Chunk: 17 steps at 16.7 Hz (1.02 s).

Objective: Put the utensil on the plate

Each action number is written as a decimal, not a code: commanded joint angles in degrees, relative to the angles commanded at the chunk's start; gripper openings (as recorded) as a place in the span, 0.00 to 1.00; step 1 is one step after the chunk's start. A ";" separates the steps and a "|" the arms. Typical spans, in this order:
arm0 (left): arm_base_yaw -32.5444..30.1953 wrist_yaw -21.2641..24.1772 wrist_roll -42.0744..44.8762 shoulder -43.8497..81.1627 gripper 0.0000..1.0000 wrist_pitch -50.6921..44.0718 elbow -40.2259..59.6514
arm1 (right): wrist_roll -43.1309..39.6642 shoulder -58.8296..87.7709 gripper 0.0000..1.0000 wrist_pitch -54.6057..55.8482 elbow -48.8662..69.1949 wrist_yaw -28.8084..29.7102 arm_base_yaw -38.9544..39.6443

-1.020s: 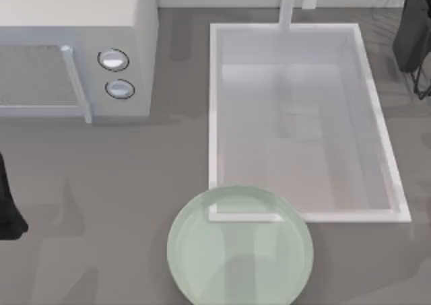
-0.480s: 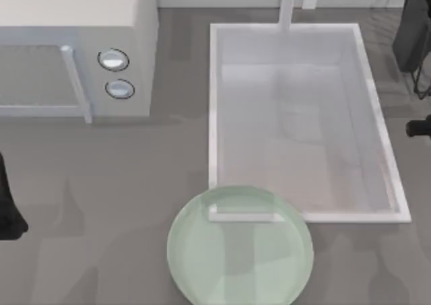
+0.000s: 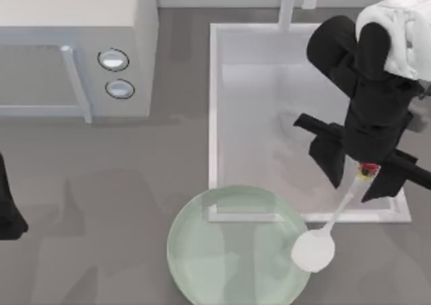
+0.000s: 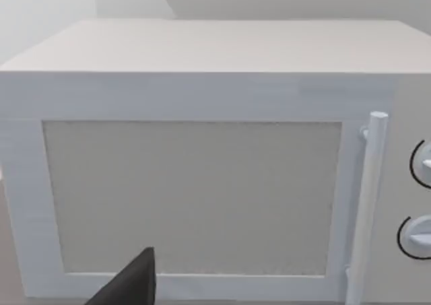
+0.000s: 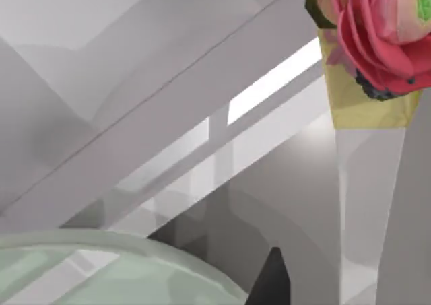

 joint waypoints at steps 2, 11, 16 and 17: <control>0.00 0.00 0.00 0.00 1.00 0.00 0.00 | 14.79 2.31 0.00 -0.40 1.76 -0.14 4.91; 0.00 0.00 0.00 0.00 1.00 0.00 0.00 | 64.30 7.71 0.00 0.67 8.12 0.33 19.08; 0.00 0.00 0.00 0.00 1.00 0.00 0.00 | 76.09 8.34 0.00 1.51 9.76 1.04 21.61; 0.00 0.00 0.00 0.00 1.00 0.00 0.00 | 76.70 8.36 0.00 1.56 9.84 1.09 21.72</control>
